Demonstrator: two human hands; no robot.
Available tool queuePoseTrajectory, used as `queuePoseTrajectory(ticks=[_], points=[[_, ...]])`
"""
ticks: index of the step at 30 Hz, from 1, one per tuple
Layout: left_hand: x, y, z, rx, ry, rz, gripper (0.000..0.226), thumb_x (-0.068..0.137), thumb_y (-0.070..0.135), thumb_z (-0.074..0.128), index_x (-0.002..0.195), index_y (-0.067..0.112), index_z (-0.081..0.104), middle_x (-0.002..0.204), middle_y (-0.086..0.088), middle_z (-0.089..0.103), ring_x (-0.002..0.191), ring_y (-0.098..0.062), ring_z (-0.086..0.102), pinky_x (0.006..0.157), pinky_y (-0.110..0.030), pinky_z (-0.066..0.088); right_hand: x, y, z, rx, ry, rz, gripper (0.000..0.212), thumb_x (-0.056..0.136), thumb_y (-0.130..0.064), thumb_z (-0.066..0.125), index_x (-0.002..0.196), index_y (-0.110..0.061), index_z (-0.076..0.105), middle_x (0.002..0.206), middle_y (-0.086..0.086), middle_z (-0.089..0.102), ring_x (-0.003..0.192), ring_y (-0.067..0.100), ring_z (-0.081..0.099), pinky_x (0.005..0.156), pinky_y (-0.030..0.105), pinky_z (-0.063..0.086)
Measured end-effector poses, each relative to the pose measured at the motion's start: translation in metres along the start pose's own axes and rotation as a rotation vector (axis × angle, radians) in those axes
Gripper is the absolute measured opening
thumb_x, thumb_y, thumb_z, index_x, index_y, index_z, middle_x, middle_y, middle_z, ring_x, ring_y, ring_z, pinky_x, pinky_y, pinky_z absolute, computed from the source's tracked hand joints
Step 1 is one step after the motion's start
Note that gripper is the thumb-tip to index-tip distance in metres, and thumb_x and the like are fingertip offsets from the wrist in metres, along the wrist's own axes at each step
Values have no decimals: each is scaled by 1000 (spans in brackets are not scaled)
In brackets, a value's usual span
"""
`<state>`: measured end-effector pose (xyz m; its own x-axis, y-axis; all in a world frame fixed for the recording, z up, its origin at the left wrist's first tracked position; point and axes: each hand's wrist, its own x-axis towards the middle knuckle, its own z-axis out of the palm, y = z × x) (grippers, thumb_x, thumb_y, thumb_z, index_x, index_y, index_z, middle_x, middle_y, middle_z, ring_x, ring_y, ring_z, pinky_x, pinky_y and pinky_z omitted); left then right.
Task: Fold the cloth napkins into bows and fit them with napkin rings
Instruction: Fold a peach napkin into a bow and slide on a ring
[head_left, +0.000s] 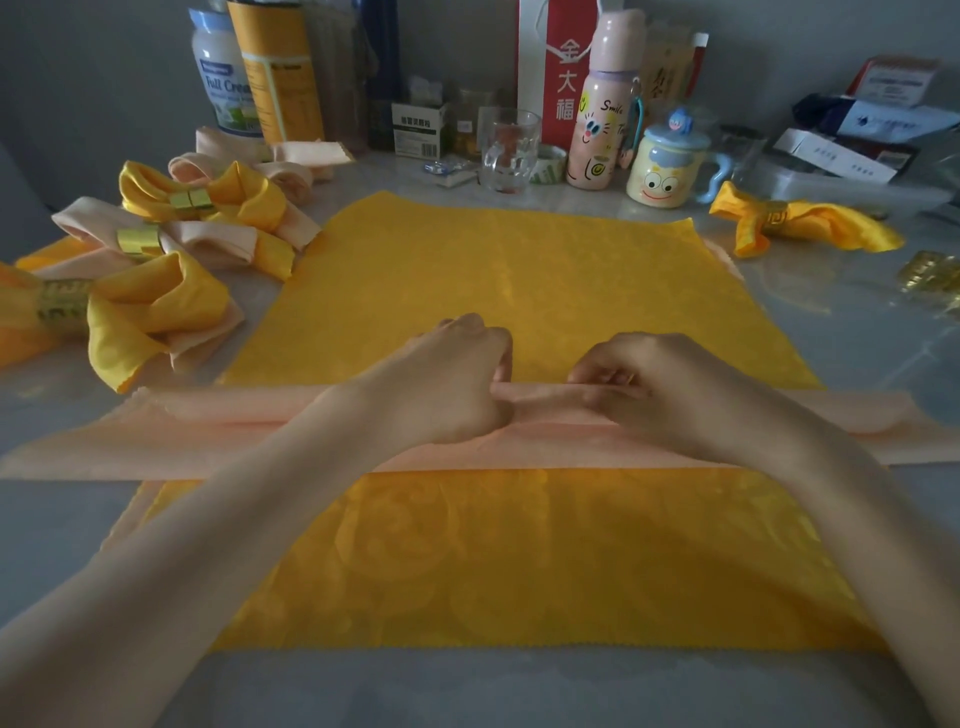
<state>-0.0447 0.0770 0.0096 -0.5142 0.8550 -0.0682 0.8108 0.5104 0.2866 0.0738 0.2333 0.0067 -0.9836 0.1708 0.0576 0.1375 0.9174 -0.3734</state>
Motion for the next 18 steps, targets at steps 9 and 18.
queuePoseTrajectory(ticks=[9,18], points=[[-11,14,-10,-16,-63,27,22,94,45,47,96,24,54,79,10,49,77,-11,49,61,-23,38,-14,-16,-9,-26,-156,-51,14,82,-29,64,78,-33,51,84,-16,52,82,-2,50,74,19,44],[-10,12,0,-33,-104,-4,20,92,35,53,104,20,58,71,10,48,68,-10,50,55,-21,36,-5,-23,7,-15,-116,101,50,93,-47,45,54,-17,46,53,3,47,51,18,45,50,30,28]])
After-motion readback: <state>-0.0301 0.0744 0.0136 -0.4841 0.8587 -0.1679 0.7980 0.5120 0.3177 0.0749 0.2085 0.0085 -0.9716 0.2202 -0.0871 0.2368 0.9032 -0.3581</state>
